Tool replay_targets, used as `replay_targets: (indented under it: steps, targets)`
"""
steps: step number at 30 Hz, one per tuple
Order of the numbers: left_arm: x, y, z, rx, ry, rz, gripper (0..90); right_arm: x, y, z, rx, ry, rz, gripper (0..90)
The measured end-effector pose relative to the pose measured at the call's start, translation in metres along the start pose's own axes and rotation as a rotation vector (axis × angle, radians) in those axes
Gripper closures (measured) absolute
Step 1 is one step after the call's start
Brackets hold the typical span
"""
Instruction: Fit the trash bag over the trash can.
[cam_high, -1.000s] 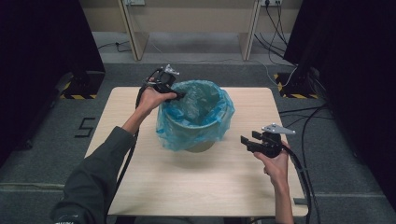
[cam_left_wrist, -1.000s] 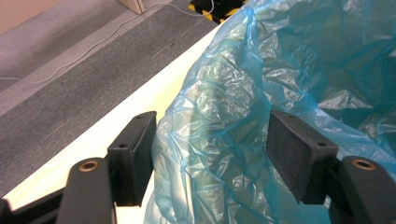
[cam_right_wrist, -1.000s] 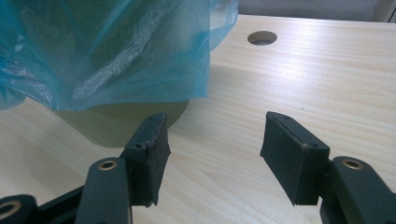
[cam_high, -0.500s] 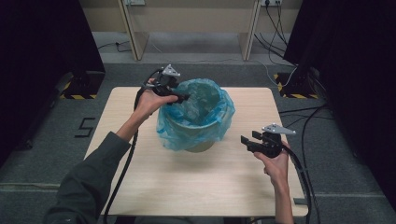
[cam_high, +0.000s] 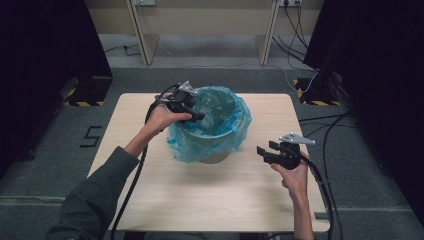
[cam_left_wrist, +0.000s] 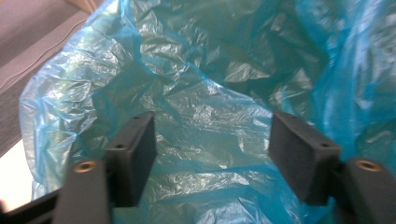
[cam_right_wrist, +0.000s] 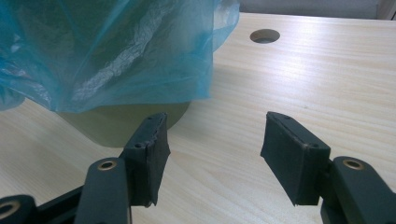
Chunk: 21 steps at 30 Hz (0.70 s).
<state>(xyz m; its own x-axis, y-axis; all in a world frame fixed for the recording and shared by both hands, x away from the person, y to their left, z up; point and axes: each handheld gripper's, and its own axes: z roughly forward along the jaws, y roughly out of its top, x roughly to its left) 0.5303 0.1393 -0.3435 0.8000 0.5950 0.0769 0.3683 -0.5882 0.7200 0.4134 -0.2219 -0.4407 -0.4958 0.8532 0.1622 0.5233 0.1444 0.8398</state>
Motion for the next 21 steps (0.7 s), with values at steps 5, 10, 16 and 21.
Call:
replay_targets:
  steps: [5, 10, 16, 21]
  targets:
    - [-0.008, 0.001, -0.01, -0.045, 0.01, 0.01, 30.9, 0.001, 0.0, 0.001, 0.003, 0.0, -0.003, 40.7]
    - [-0.019, 0.004, -0.018, -0.078, -0.069, 0.019, 30.8, 0.0, 0.0, 0.0, 0.001, -0.001, 0.0, 40.7]
    - [-0.022, 0.002, -0.007, -0.029, -0.12, 0.014, 31.9, 0.001, -0.001, 0.002, 0.01, 0.001, -0.005, 40.4]
    - [-0.016, 0.002, -0.002, -0.019, -0.14, -0.017, 31.8, -0.001, -0.002, 0.001, 0.006, -0.003, -0.003, 40.4]
